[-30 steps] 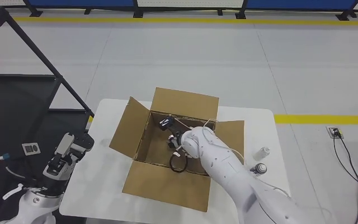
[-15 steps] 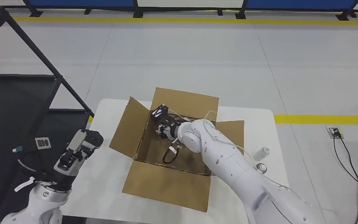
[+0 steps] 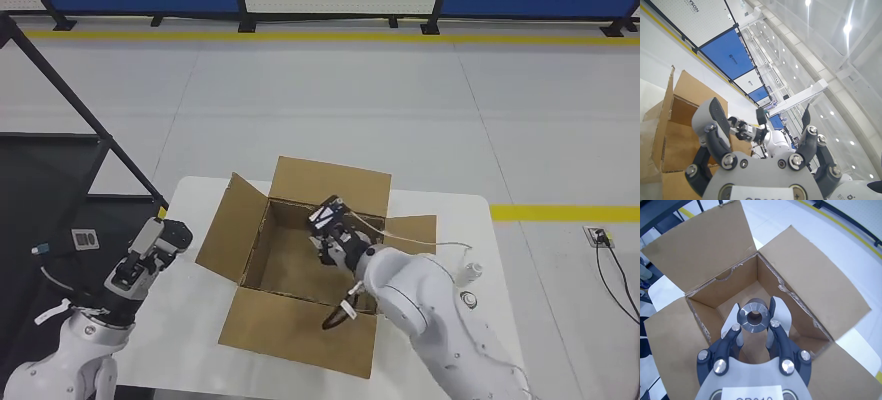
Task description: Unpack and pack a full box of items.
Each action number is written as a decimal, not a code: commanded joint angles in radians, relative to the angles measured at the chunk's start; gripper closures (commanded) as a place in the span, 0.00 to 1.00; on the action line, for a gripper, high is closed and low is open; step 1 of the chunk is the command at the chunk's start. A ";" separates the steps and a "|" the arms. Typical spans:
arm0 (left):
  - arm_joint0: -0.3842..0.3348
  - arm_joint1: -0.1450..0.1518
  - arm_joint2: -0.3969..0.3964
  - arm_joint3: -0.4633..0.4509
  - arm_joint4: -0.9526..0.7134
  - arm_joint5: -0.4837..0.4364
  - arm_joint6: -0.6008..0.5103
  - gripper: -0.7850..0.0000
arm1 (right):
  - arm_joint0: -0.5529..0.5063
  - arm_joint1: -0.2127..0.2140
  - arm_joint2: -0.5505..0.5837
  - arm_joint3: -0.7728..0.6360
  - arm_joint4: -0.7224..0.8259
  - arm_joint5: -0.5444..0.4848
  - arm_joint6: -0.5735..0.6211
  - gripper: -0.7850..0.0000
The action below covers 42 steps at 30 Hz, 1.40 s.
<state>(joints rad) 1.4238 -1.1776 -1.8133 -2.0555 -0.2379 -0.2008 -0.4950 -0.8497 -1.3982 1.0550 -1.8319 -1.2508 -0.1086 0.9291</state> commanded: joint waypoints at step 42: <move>-0.009 0.001 0.017 0.006 0.003 0.008 -0.005 0.00 | -0.724 0.090 0.576 -0.174 -0.015 0.035 0.019 1.00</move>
<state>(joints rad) 1.4147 -1.1765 -1.7967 -2.0499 -0.2345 -0.1923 -0.5001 -1.5856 -1.3082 1.6340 -2.0194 -1.2571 -0.0856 0.9398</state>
